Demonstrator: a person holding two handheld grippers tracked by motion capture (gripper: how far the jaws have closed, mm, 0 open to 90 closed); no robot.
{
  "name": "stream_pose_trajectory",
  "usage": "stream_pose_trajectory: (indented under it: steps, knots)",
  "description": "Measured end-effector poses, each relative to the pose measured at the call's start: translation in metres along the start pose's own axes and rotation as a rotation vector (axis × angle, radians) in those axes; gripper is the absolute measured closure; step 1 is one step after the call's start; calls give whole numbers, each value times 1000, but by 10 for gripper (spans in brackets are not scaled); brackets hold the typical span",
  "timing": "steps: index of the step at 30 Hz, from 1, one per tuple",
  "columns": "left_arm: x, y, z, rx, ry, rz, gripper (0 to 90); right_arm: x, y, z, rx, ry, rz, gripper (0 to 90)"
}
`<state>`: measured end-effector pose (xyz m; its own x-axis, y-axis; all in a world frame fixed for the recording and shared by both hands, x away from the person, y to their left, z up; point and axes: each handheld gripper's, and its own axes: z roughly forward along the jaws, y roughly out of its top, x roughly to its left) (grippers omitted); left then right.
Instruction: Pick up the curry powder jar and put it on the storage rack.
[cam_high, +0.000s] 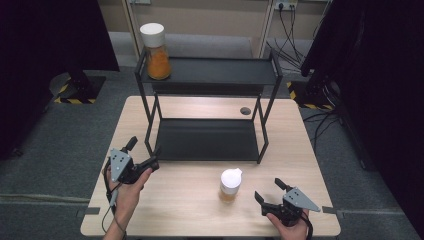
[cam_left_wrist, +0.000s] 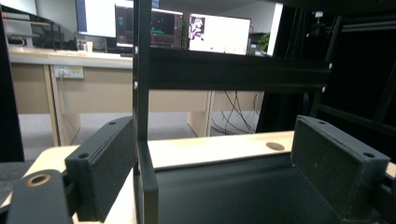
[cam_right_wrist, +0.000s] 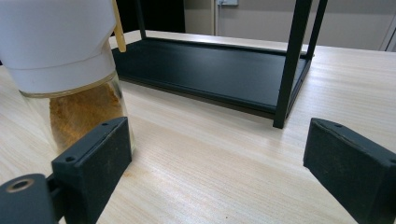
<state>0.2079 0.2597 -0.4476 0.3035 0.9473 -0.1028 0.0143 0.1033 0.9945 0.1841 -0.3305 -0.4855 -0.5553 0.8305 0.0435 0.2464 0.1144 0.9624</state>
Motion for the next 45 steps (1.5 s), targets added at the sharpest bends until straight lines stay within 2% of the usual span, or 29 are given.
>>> stream_pose_trajectory:
  steps: [7,10,13,31,36,45]
  knots:
    - [2,-10,-3,18,7,-4,134,0,0,0,2,1,-1,81]
    - [4,-13,-2,37,4,7,134,0,0,0,1,1,-1,81]
    - [6,-17,-2,48,7,-9,134,0,0,0,1,1,-1,81]
    - [15,-47,-1,84,25,-41,124,0,0,0,2,2,-6,81]
    - [18,-55,-1,110,30,-39,122,0,1,0,3,3,-5,81]
    - [19,-61,-1,124,33,-33,119,0,0,0,1,4,-4,80]
